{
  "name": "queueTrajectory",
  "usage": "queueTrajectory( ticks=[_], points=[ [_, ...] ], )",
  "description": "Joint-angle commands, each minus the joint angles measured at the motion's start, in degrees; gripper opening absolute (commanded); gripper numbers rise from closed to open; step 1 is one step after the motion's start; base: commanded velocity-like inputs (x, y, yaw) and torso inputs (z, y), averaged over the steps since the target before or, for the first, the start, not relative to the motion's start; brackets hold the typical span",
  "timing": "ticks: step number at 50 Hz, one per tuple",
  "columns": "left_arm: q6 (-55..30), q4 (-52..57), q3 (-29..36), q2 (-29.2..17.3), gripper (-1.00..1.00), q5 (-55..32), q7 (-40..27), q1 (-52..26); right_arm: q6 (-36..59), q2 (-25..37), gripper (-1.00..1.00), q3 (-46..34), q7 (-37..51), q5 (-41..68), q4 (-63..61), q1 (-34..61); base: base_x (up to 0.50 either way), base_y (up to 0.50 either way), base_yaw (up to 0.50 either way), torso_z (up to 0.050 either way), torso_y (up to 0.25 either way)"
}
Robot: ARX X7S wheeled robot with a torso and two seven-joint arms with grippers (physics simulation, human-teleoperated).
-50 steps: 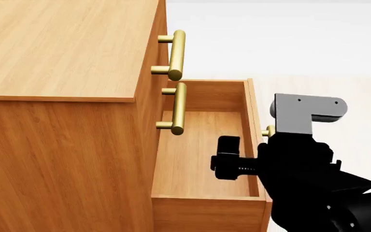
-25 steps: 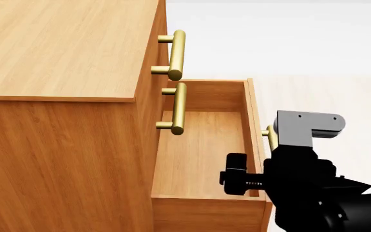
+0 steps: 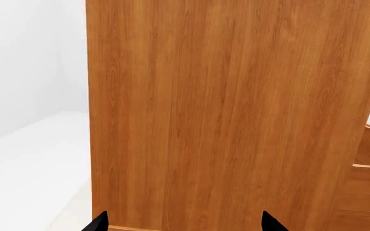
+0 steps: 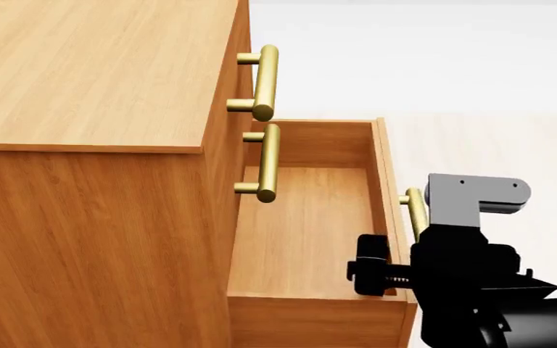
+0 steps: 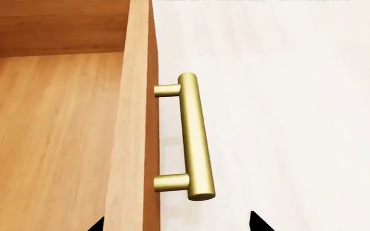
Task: Put the bowl in the bottom drawer of the cabinet and close it.
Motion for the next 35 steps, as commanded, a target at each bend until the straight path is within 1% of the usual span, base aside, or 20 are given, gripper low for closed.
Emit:
queueTrajectory(
  ticks=[1, 35],
  points=[
    [0.03, 0.18, 0.14, -0.30, 1.00, -0.15, -0.29, 0.06, -3.01, 0.72, 1.00, -0.98, 0.28, -3.77, 3.67, -0.56, 0.00, 0.00, 0.00, 0.000, 0.000],
    [0.59, -0.44, 0.80, -0.76, 1.00, -0.21, -0.95, -0.23, -5.70, 2.54, 1.00, 0.68, 0.12, -4.14, 7.33, -0.63, 0.00, 0.00, 0.00, 0.000, 0.000]
  ],
)
